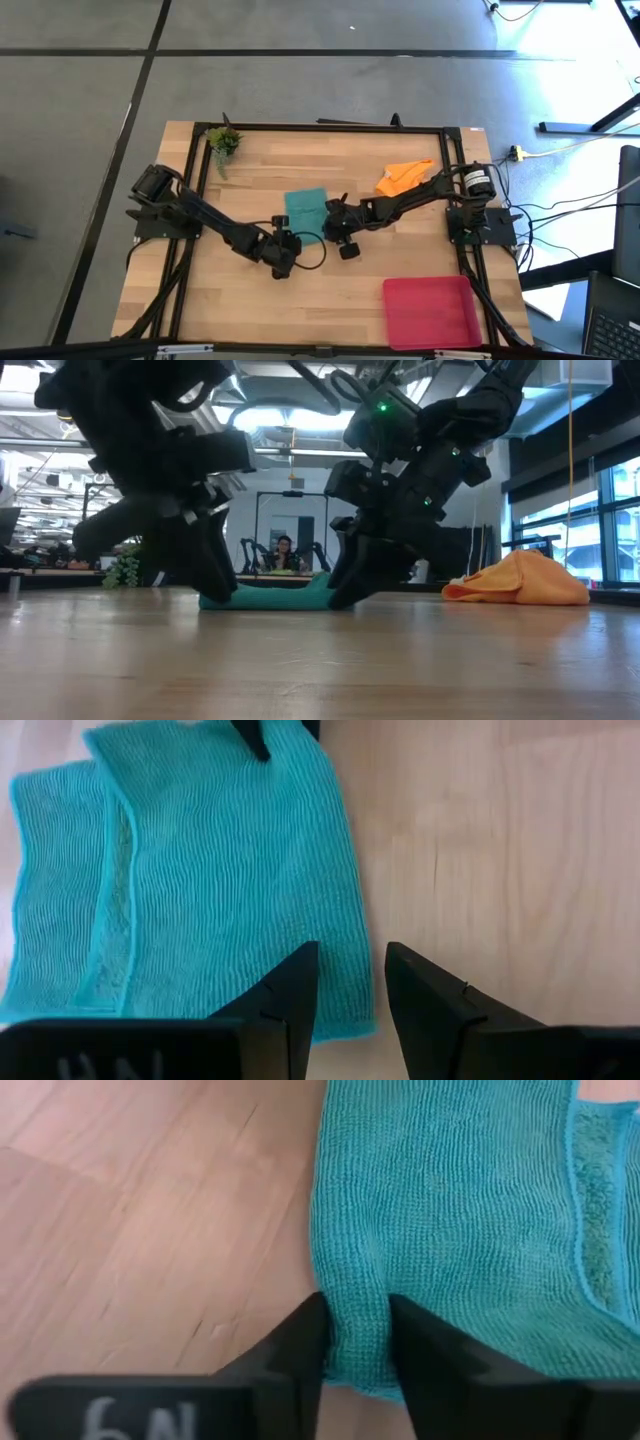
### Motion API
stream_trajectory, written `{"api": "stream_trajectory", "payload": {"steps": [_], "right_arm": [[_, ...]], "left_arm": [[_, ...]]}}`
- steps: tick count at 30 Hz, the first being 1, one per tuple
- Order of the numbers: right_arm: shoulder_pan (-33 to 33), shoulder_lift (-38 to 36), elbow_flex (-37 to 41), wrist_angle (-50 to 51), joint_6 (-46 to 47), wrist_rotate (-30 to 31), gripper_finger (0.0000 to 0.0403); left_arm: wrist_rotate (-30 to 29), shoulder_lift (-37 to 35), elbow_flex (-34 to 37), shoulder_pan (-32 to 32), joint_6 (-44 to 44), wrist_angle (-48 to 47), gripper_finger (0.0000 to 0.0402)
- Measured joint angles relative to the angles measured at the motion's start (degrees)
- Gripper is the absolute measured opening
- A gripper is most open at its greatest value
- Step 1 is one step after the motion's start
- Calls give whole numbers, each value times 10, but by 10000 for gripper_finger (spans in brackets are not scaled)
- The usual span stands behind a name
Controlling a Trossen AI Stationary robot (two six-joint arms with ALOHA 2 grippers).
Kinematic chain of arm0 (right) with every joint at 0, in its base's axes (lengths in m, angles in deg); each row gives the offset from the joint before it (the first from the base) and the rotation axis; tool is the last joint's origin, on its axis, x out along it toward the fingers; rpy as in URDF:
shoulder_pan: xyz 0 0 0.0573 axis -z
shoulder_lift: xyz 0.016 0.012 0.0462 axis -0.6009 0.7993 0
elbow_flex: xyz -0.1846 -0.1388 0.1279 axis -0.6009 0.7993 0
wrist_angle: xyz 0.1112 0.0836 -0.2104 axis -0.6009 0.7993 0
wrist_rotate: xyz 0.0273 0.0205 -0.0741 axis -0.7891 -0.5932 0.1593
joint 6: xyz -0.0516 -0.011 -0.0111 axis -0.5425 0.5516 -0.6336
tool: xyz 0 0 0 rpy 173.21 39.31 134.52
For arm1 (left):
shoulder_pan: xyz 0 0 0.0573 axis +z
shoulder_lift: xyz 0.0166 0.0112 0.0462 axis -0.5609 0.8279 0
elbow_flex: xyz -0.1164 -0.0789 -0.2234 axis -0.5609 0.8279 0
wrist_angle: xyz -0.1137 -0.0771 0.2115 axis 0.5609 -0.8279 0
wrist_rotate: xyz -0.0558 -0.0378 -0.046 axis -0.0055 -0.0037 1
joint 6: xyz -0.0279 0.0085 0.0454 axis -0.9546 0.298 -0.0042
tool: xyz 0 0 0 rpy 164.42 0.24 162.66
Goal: Roll microfiber towels into tight, uniform cylinder then place into a basket
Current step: Roll the blue microfiber cloth
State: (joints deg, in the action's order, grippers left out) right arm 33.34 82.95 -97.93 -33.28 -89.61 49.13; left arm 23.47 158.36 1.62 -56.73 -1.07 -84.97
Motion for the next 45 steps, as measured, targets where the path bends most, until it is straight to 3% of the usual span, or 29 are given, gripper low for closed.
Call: {"api": "stream_trajectory", "payload": {"steps": [8,15,23,27,41,45], "right_arm": [[0,0,0,-1,0,6,12],[1,1,1,-4,1,1,28],[1,1,1,-4,3,-4,11],[2,1,1,-5,22,-26,18],[4,2,1,7,102,-165,12],[11,2,1,15,120,-198,11]], "left_arm": [[-5,20,-2,3,-21,0,112],[-4,21,-2,4,-61,-3,91],[-4,22,-1,6,-96,-6,6],[1,21,0,7,-106,-7,2],[115,-34,0,7,-149,-5,0],[116,-47,0,12,-151,-1,0]]}}
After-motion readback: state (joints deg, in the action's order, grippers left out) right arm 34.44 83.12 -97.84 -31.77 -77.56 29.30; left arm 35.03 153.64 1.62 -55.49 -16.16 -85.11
